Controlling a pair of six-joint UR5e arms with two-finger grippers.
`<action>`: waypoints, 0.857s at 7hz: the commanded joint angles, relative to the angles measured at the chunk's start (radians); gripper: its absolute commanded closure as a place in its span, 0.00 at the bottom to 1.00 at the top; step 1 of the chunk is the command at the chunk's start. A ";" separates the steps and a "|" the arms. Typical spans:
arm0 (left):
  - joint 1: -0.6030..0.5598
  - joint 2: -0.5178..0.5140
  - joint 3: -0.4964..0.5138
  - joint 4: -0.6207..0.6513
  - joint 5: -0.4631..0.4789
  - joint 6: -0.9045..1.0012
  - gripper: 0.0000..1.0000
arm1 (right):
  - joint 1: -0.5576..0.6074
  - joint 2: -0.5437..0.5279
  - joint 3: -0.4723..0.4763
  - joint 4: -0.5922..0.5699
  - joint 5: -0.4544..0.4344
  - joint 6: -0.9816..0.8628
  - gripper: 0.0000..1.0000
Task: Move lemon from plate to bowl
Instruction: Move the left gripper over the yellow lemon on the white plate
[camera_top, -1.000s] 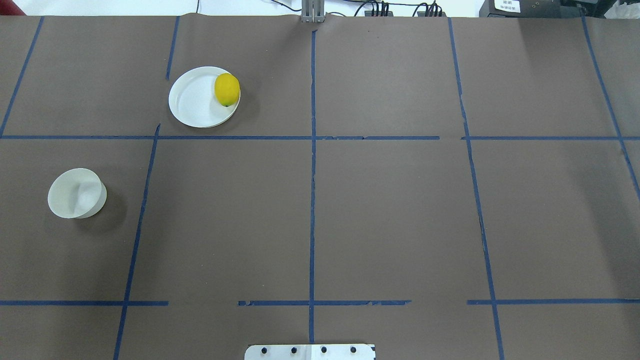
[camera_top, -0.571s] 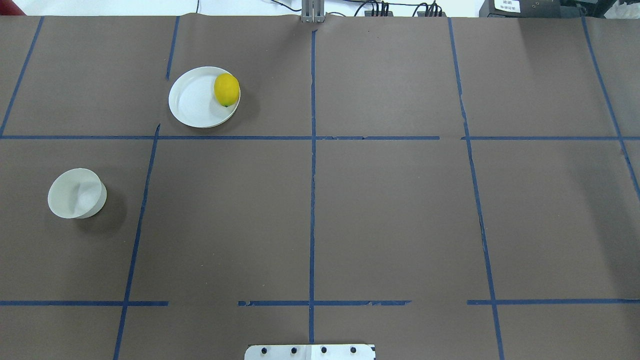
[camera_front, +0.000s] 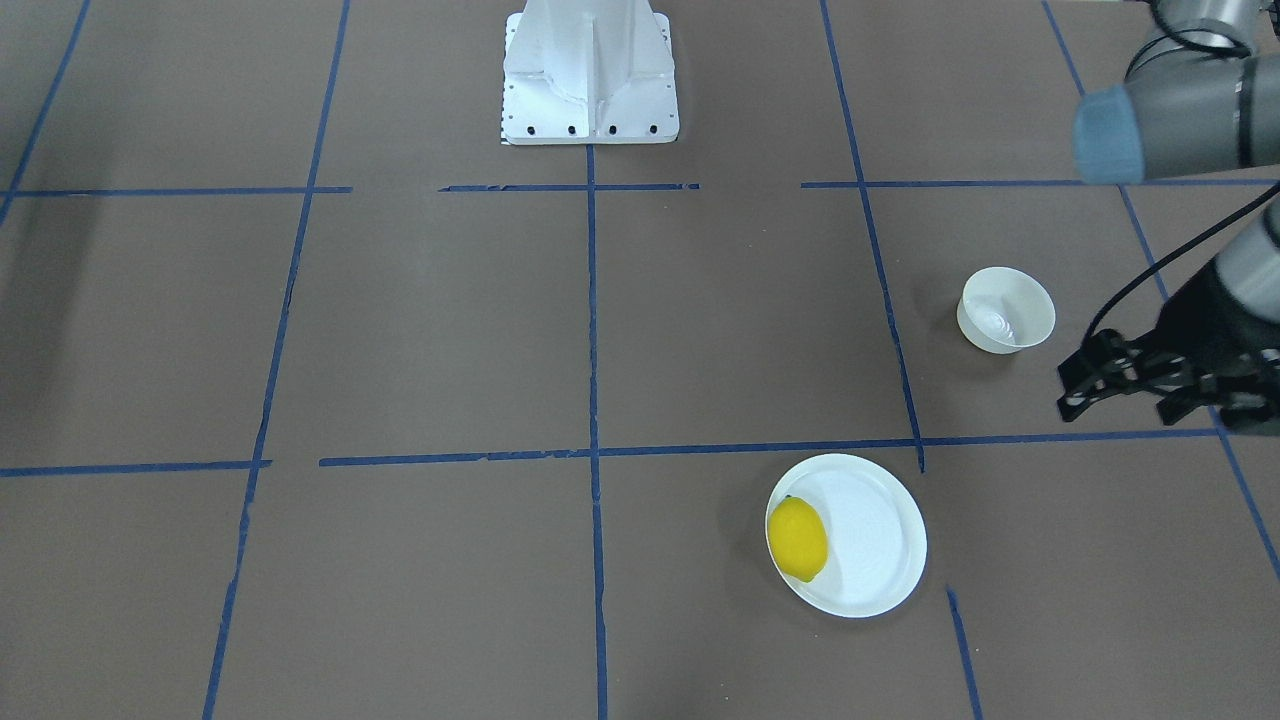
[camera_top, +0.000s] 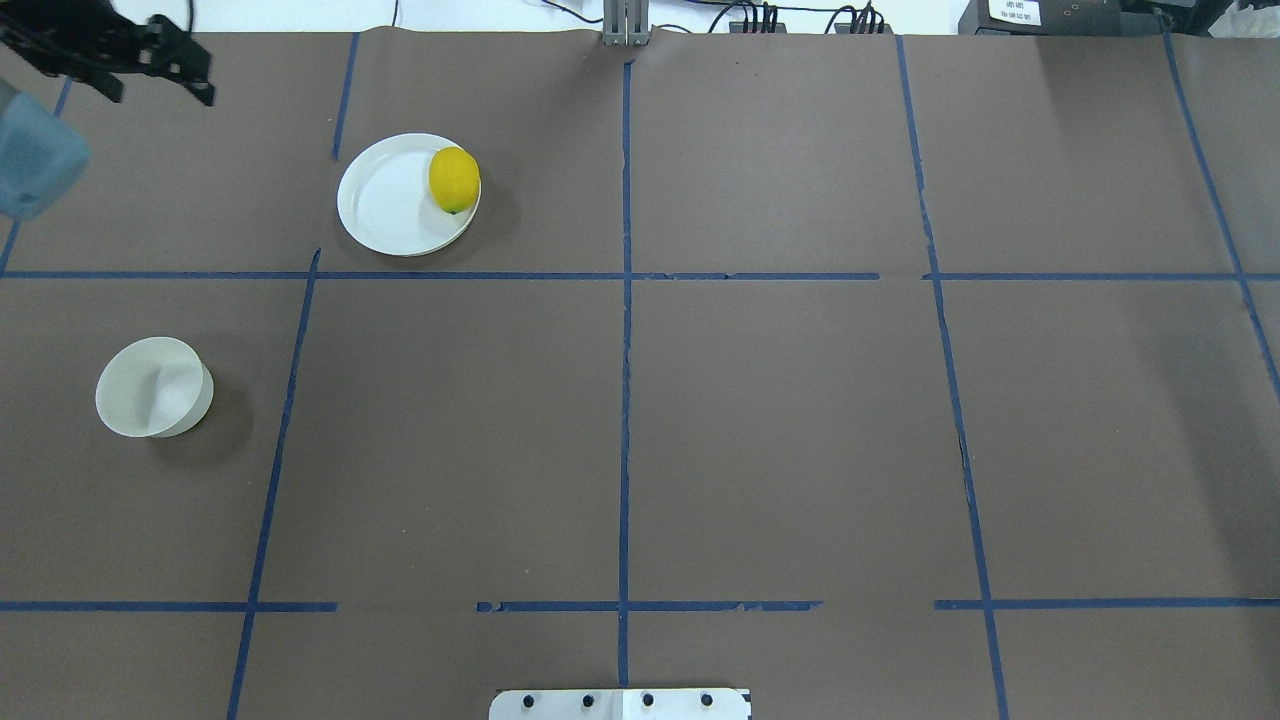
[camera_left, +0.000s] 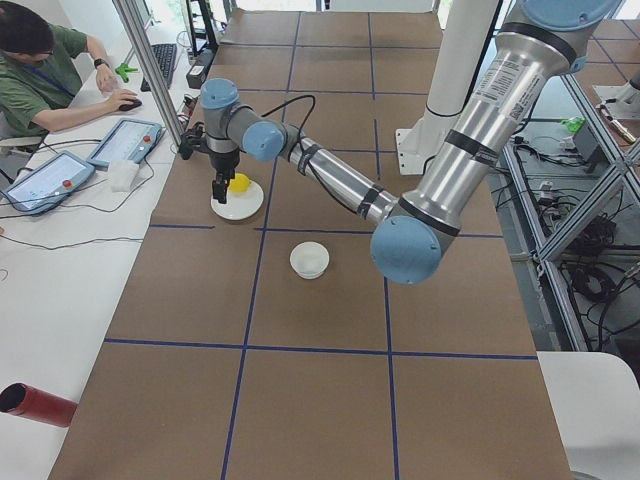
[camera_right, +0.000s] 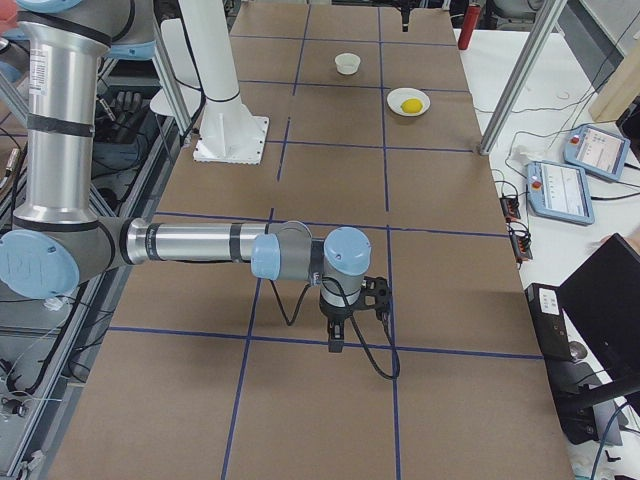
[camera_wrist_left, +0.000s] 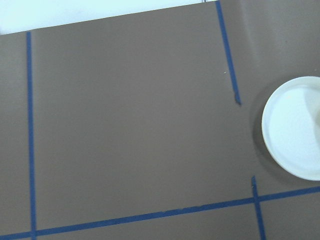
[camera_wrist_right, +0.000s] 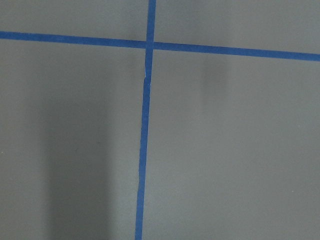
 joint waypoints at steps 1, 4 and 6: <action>0.092 -0.186 0.249 -0.178 0.084 -0.216 0.00 | 0.000 -0.001 0.000 0.000 0.000 0.000 0.00; 0.184 -0.275 0.380 -0.186 0.135 -0.291 0.00 | 0.000 -0.001 0.000 0.000 0.000 0.000 0.00; 0.224 -0.314 0.483 -0.252 0.135 -0.332 0.00 | 0.000 -0.001 0.000 0.000 0.000 0.000 0.00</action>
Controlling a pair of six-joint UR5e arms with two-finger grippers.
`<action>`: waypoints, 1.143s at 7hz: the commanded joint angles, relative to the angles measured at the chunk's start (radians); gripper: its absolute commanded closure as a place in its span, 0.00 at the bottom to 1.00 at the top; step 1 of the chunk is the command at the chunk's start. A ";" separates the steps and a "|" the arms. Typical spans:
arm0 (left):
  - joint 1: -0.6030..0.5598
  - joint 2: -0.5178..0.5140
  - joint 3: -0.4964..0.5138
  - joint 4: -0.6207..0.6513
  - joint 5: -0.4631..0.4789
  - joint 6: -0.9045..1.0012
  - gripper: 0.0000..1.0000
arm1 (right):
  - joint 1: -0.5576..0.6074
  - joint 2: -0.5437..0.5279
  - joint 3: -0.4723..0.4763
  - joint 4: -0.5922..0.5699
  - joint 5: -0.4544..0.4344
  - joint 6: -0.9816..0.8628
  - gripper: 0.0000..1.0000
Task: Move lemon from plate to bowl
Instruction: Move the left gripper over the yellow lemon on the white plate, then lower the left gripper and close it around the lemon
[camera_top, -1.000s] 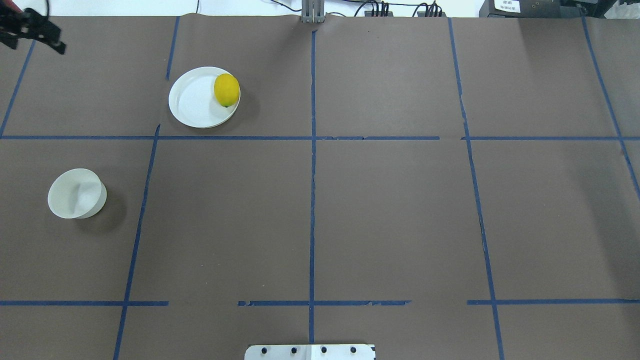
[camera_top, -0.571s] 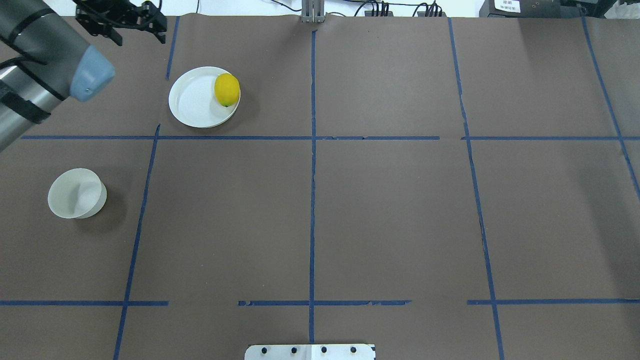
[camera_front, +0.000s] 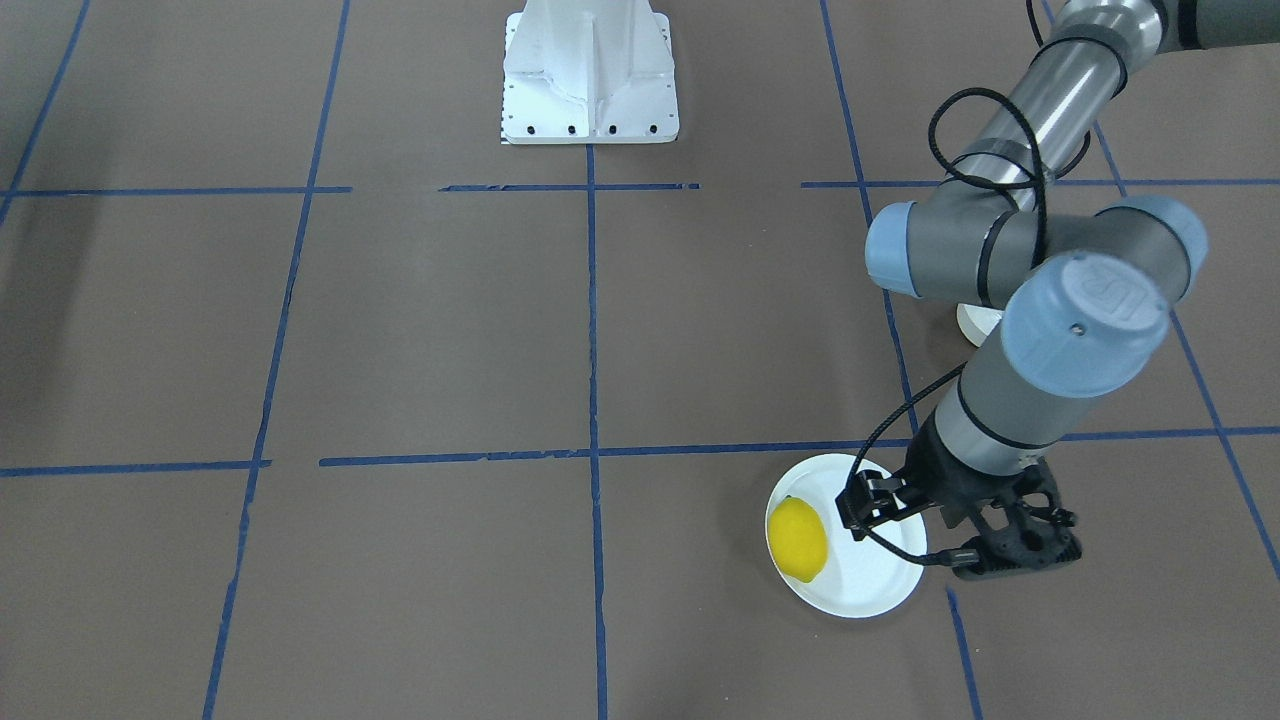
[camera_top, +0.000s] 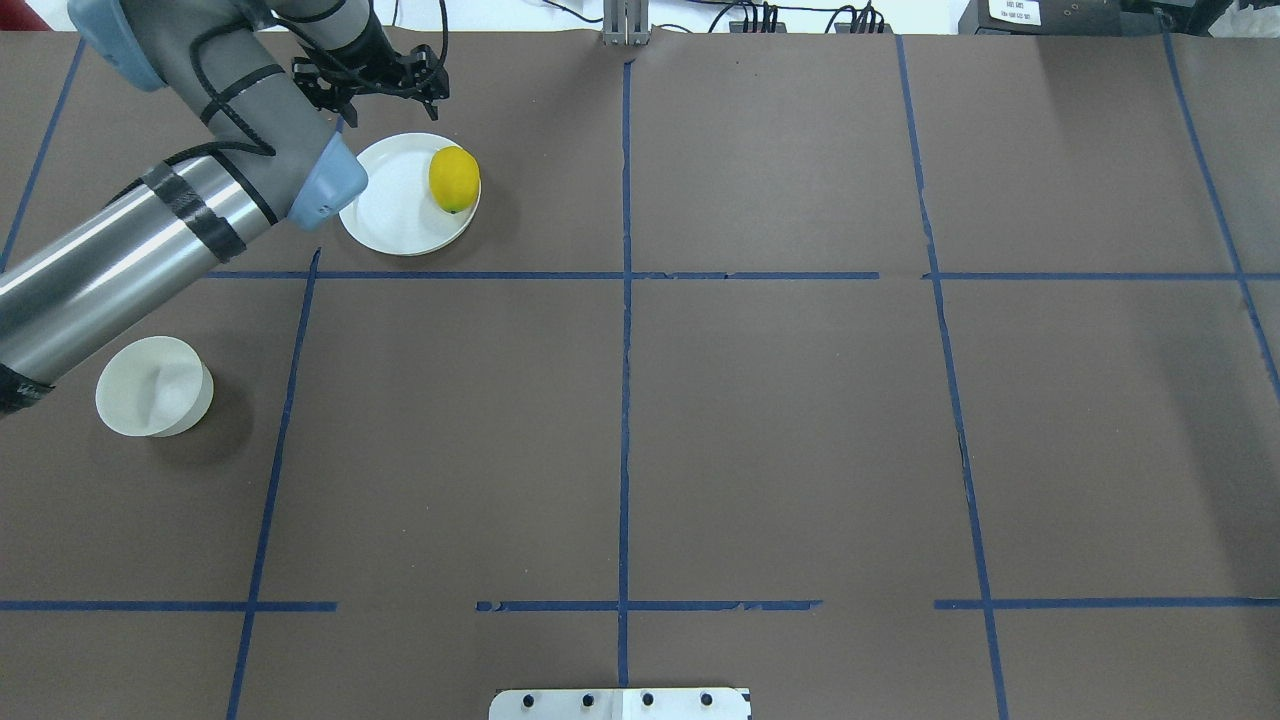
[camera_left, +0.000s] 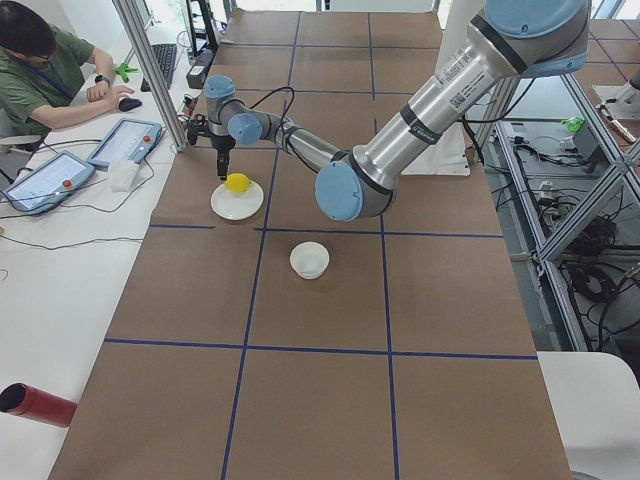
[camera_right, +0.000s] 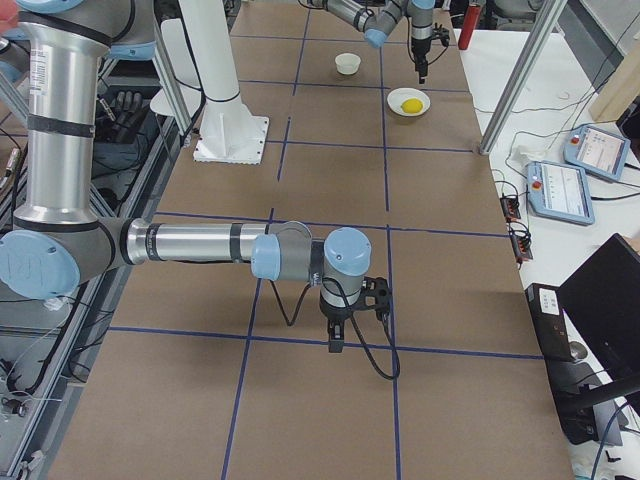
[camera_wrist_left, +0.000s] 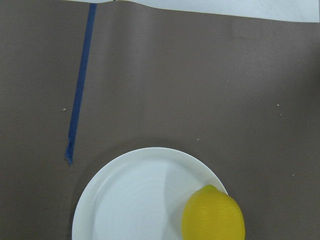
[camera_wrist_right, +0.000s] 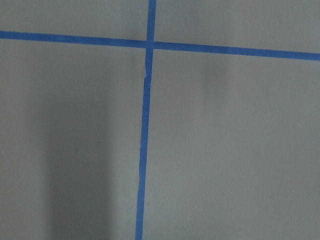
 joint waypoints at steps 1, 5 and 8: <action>0.037 -0.032 0.115 -0.087 0.004 -0.044 0.00 | 0.000 0.000 0.000 0.000 0.000 0.000 0.00; 0.076 -0.083 0.261 -0.196 0.029 -0.053 0.00 | 0.000 0.001 0.000 0.000 0.000 0.000 0.00; 0.087 -0.083 0.261 -0.196 0.029 -0.044 0.25 | 0.000 0.001 0.000 0.000 0.000 0.000 0.00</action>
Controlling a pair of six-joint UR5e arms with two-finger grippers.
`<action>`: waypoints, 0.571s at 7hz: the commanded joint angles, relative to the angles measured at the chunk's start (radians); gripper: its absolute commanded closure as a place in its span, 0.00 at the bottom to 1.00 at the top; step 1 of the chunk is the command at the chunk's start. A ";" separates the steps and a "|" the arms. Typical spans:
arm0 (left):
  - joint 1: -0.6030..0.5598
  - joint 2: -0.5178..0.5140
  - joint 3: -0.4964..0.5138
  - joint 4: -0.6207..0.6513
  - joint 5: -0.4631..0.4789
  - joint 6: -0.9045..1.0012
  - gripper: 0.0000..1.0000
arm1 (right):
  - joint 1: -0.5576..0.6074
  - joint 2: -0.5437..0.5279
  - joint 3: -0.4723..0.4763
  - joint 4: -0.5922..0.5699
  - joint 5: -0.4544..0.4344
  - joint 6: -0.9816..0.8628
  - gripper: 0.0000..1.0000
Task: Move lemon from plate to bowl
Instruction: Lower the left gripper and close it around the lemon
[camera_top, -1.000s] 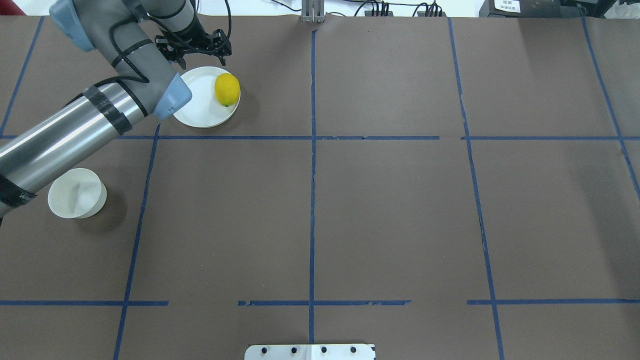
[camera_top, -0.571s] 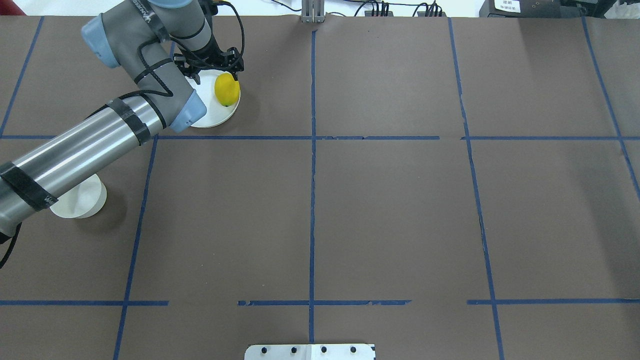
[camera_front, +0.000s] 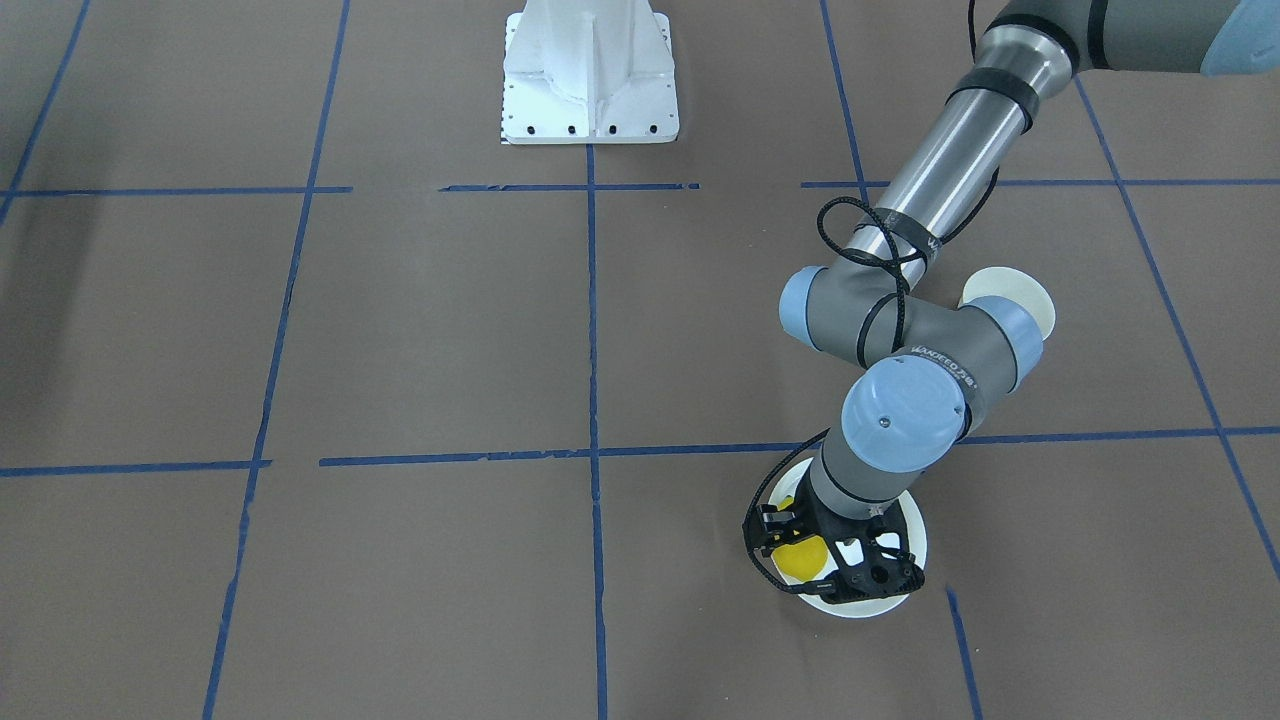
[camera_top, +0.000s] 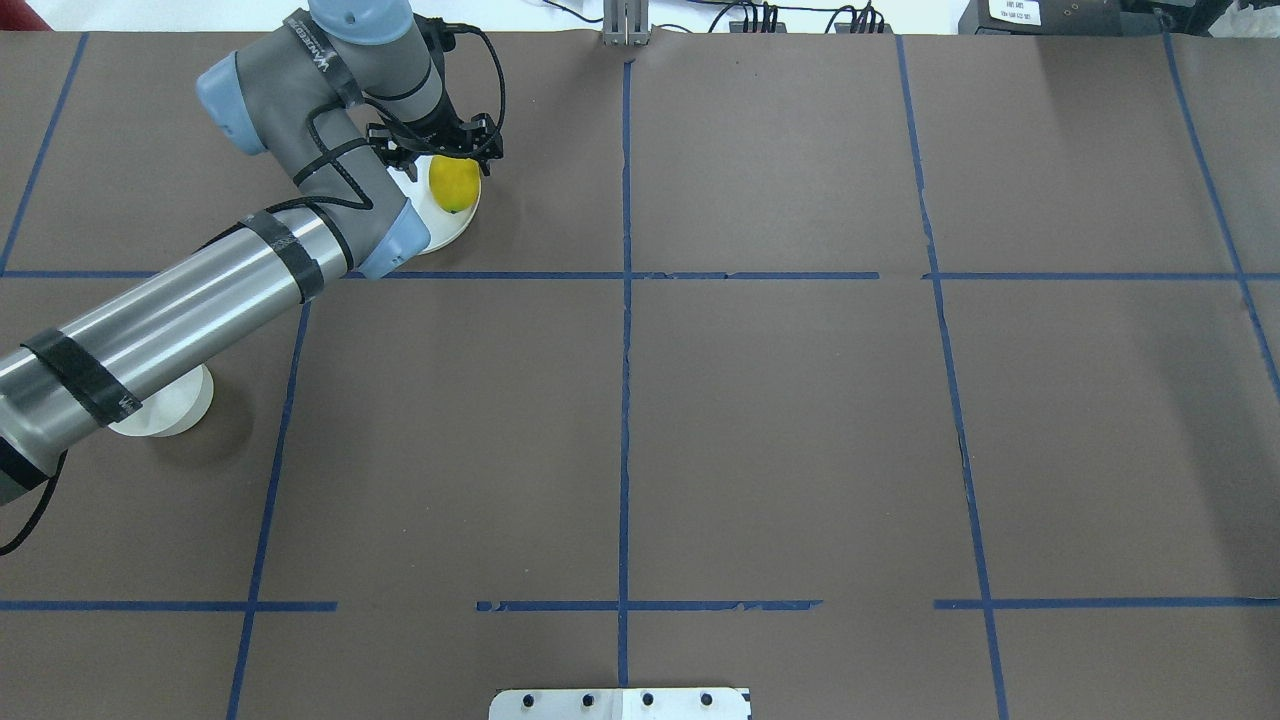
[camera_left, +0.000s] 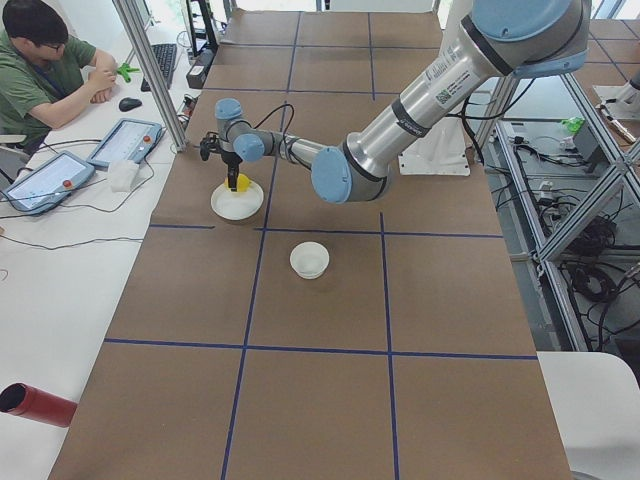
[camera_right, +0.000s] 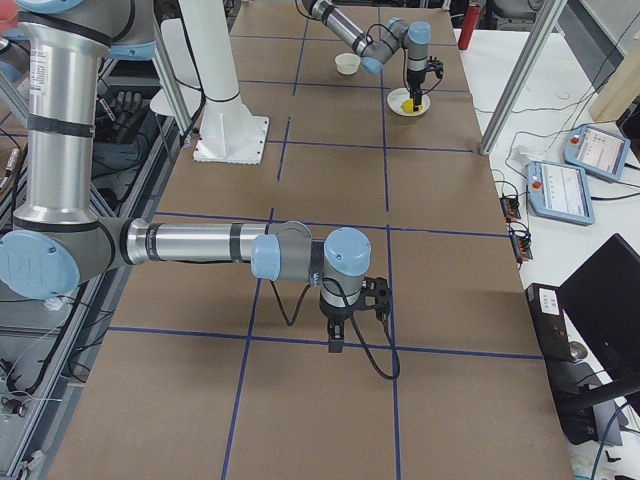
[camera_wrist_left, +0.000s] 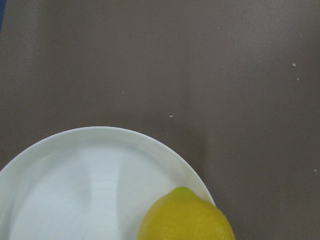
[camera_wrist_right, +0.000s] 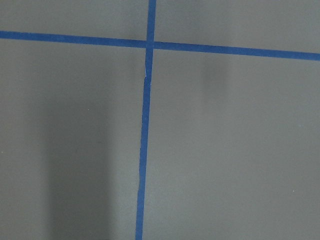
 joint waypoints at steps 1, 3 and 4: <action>0.002 0.000 0.003 -0.001 0.000 0.012 0.43 | 0.000 0.000 0.000 0.000 0.000 0.000 0.00; 0.004 0.000 0.011 -0.001 -0.001 0.012 0.49 | 0.000 0.001 0.000 0.000 0.000 0.000 0.00; -0.009 -0.001 0.005 0.000 -0.007 0.013 0.67 | 0.000 0.001 0.000 0.000 0.000 0.000 0.00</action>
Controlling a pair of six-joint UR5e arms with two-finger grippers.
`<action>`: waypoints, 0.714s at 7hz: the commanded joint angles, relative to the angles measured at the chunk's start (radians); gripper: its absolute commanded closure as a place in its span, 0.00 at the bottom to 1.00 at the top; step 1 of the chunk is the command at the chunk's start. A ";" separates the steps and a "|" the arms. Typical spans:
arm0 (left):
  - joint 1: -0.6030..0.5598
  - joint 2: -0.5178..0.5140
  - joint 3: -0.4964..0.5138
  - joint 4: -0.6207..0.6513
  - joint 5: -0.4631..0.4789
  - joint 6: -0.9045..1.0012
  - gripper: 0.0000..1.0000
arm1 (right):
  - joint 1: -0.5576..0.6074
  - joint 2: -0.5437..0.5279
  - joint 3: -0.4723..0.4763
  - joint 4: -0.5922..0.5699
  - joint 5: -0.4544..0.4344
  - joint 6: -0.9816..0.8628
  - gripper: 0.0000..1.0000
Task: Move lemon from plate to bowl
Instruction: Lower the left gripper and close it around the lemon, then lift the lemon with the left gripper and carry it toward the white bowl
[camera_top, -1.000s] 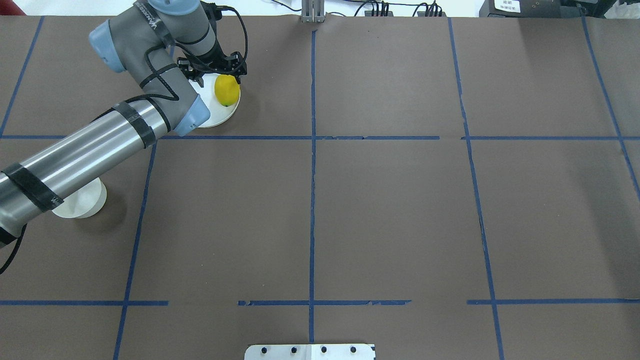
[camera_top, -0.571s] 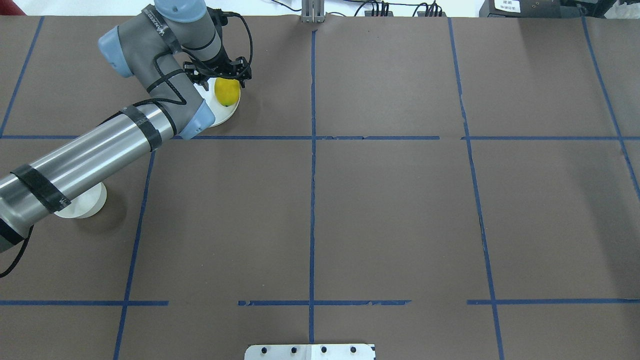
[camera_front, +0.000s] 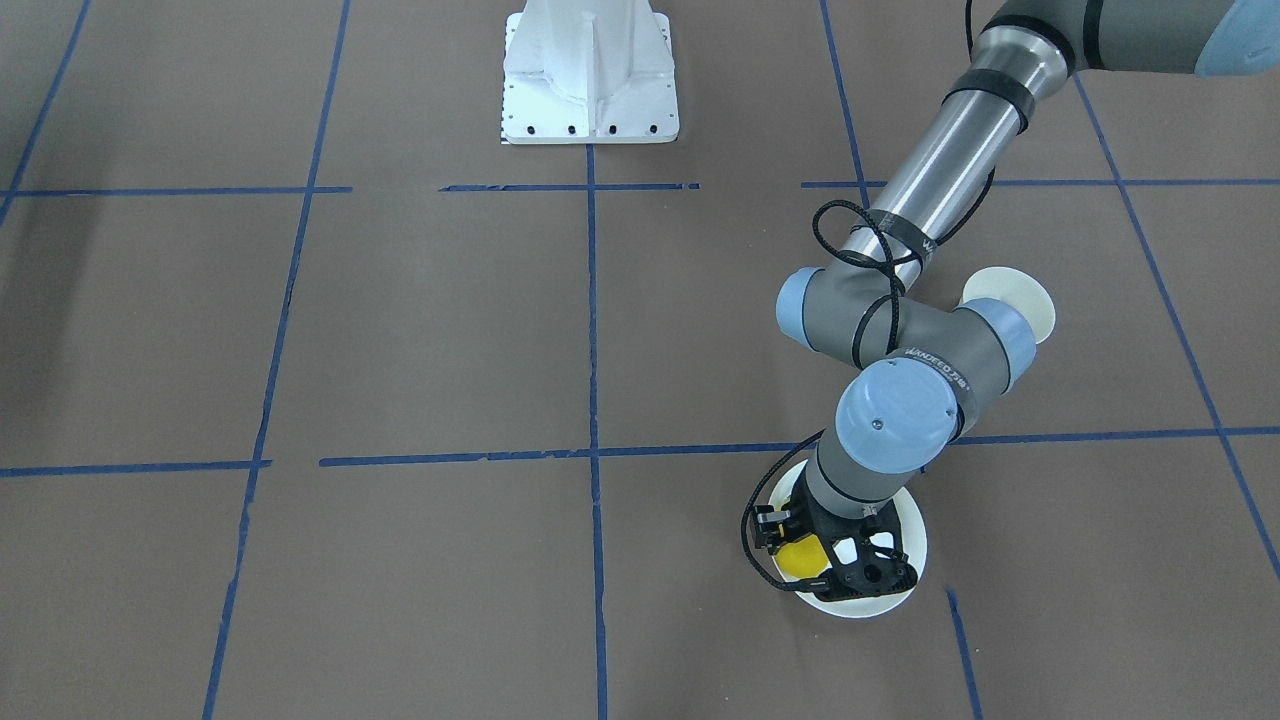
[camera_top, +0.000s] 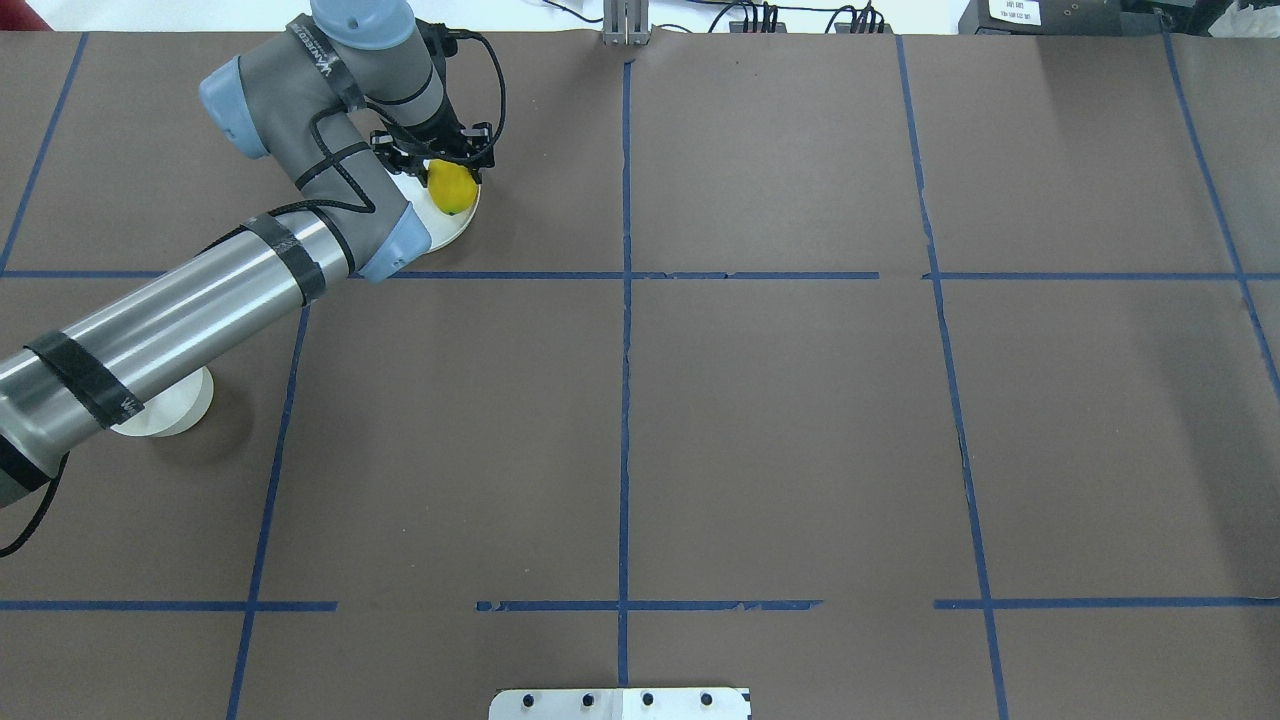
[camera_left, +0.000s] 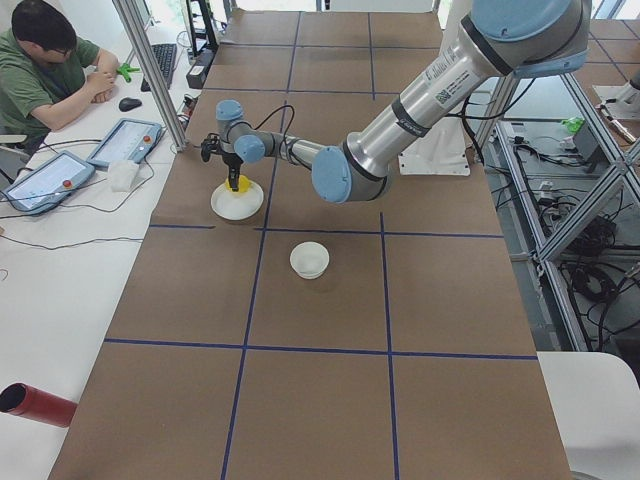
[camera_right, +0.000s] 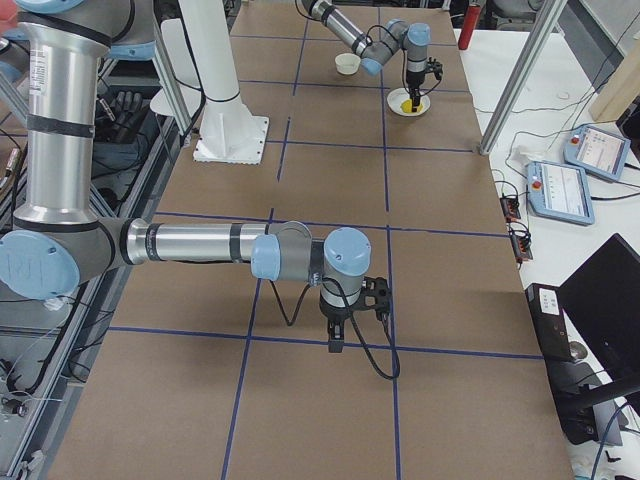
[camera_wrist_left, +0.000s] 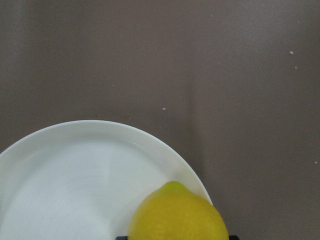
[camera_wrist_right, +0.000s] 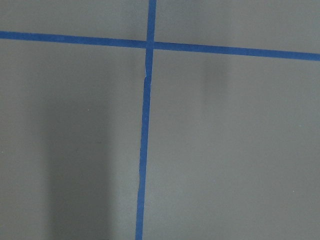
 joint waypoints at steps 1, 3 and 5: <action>-0.038 -0.001 -0.016 0.005 -0.015 0.003 0.70 | 0.000 0.001 0.000 0.000 0.000 0.000 0.00; -0.101 0.006 -0.103 0.052 -0.070 0.032 0.72 | 0.000 -0.001 0.000 0.000 0.000 0.000 0.00; -0.144 0.140 -0.337 0.199 -0.078 0.140 0.73 | 0.000 -0.001 0.000 0.000 0.000 0.000 0.00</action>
